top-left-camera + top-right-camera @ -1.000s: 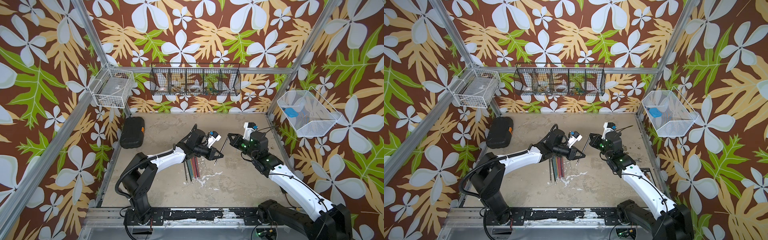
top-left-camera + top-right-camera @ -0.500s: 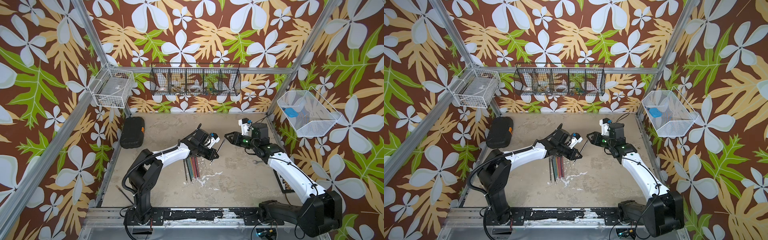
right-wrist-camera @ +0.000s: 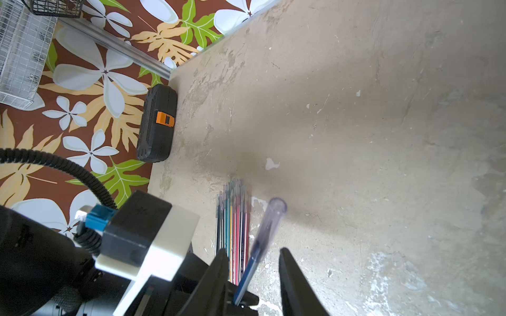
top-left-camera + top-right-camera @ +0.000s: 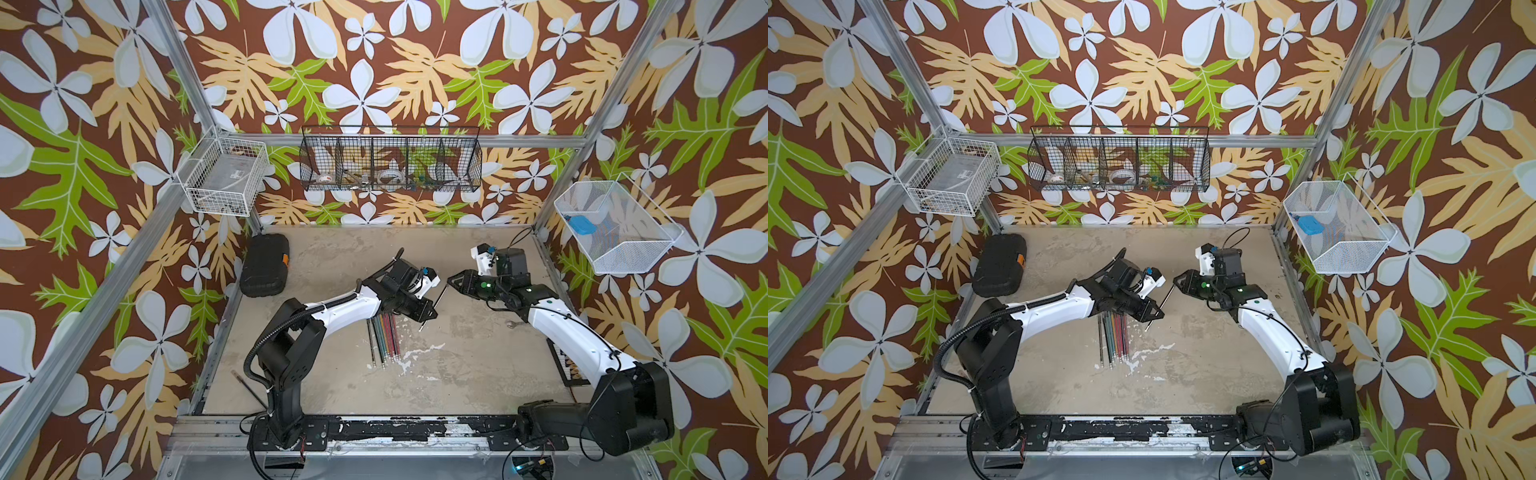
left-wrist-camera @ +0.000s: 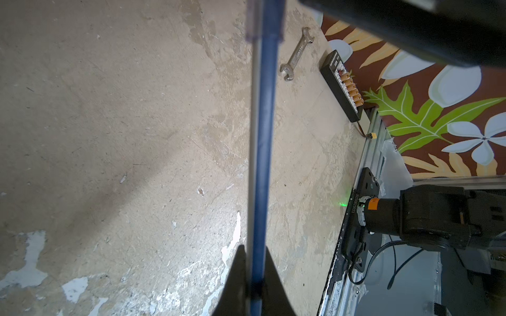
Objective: Remove the protective cover of the pencils
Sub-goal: Remove the protective sleeve from the pencil.
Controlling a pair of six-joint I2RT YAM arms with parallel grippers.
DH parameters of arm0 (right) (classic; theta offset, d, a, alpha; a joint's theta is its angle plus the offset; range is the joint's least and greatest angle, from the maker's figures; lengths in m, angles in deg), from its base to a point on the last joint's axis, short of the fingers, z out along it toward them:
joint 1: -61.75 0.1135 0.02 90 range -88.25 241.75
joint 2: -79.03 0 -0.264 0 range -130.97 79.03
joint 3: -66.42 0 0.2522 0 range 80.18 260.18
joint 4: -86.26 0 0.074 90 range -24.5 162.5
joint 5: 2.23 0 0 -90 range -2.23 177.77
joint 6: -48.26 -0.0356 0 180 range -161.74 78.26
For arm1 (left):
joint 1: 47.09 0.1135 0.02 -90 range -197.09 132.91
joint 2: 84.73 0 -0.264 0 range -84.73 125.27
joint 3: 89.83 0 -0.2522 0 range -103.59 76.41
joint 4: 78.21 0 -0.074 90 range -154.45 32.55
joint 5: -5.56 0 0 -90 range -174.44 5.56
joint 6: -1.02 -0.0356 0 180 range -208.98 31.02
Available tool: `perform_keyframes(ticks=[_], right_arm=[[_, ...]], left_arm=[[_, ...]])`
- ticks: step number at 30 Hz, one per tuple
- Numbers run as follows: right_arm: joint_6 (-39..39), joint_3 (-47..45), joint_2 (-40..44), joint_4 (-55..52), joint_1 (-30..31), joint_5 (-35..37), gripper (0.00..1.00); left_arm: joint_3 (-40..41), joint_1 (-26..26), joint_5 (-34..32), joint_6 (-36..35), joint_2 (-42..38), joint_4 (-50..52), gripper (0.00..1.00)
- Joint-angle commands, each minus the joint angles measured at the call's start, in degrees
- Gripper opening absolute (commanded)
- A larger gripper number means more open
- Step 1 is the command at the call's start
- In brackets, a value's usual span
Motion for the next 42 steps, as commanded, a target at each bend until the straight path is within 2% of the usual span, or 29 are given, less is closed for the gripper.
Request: perform_keyframes(ticks=[1, 8, 10, 17, 26, 42], right_arm=[[-0.93, 1.35, -1.22, 0.50, 0.03, 0.82, 0.34], [-1.63, 2.53, -3.15, 1.09, 0.07, 2.02, 0.30], [-1.77, 2.44, -3.36, 1.23, -0.01, 2.29, 0.26], [-2.39, 1.83, -3.29, 1.74, -0.69, 3.44, 0.00], [-3.18, -0.25, -2.02, 5.64, -5.65, 4.22, 0.00], [-2.74, 7.65, -8.17, 5.35, -11.02, 1.16, 0.00]], left_arm=[[-0.43, -0.51, 0.61, -0.80, -0.64, 0.43, 0.00], [-0.34, -0.70, 0.71, -0.82, -0.73, 0.43, 0.00], [-0.34, -0.70, 0.72, -0.85, -0.81, 0.46, 0.00], [-0.35, -0.70, 0.52, -0.80, -0.90, 0.44, 0.00], [0.63, -0.70, -0.55, -0.45, -2.23, -0.65, 0.00], [0.67, -0.72, 1.14, -0.39, -2.13, -1.00, 0.00]])
